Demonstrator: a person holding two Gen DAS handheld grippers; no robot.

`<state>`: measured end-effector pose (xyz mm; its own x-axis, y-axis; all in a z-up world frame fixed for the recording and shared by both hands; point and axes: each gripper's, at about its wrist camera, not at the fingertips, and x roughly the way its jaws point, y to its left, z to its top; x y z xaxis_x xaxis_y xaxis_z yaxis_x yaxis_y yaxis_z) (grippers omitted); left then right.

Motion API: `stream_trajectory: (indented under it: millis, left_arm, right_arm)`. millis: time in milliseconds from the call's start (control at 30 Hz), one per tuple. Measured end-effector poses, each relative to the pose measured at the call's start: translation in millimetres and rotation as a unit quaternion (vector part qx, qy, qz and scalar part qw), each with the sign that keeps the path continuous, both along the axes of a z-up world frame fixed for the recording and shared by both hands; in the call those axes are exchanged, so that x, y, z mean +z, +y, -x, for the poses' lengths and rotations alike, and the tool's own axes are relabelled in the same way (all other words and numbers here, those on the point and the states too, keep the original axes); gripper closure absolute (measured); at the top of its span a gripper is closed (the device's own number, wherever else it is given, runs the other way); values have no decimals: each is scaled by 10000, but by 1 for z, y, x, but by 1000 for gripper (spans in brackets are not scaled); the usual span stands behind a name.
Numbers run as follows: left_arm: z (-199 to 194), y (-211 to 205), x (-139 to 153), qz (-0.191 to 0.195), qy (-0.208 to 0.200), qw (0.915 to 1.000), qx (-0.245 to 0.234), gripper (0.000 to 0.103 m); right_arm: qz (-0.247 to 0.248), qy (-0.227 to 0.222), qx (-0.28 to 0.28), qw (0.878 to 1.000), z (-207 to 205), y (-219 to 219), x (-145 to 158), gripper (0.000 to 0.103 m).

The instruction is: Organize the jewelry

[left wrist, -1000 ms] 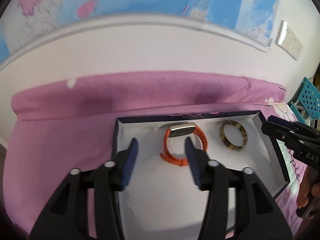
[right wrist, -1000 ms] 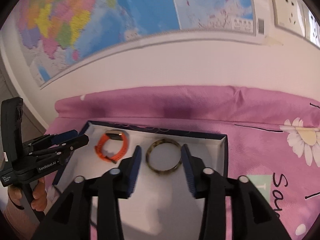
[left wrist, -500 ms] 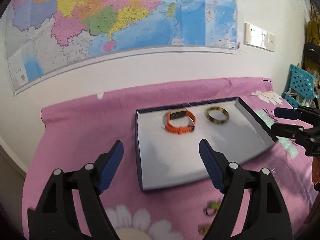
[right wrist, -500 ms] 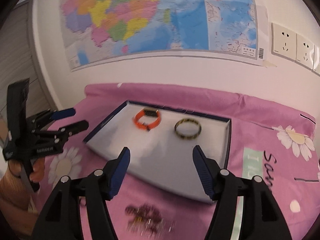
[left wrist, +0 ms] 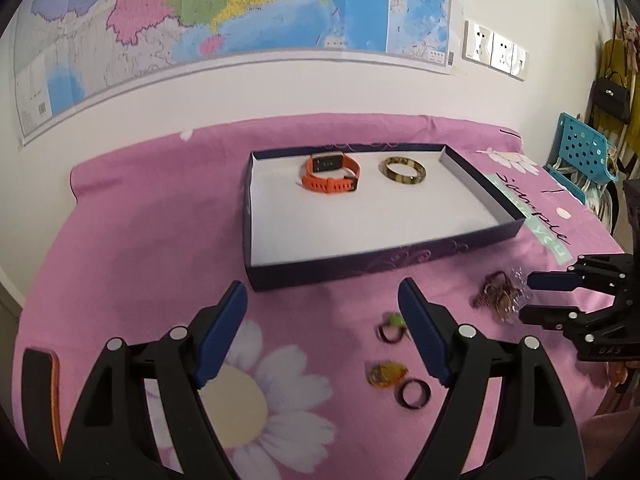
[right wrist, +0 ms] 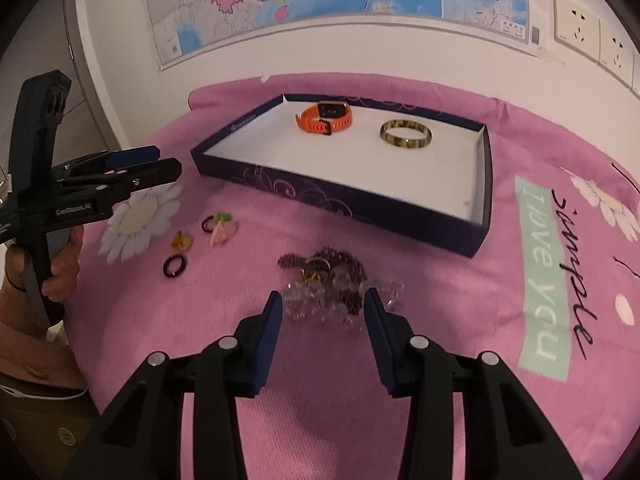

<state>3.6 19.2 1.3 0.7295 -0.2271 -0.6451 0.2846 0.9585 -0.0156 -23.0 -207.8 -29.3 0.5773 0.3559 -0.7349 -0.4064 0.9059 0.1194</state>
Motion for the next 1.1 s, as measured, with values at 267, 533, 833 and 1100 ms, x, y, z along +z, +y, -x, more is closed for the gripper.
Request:
stream_trajectory:
  millis: [267,533,833,1100]
  left_arm:
    - [8,2,-8,72,144,9999,41,26]
    - [10,3,-12,84,214,9997,60,26]
    - [14,4,-12,112,211,9997,43,26]
    - [15,4,-14,105,254,9996,30,26]
  right_arm:
    - [105,-22,-82,9999,-1,1,-5,78]
    - [53,5,-167,9998,-1,-10,-3,98]
    - [-210,-246,-191,9993,7,-22,22,95]
    - [141,-127,-92,9998,-9,-9,3,57]
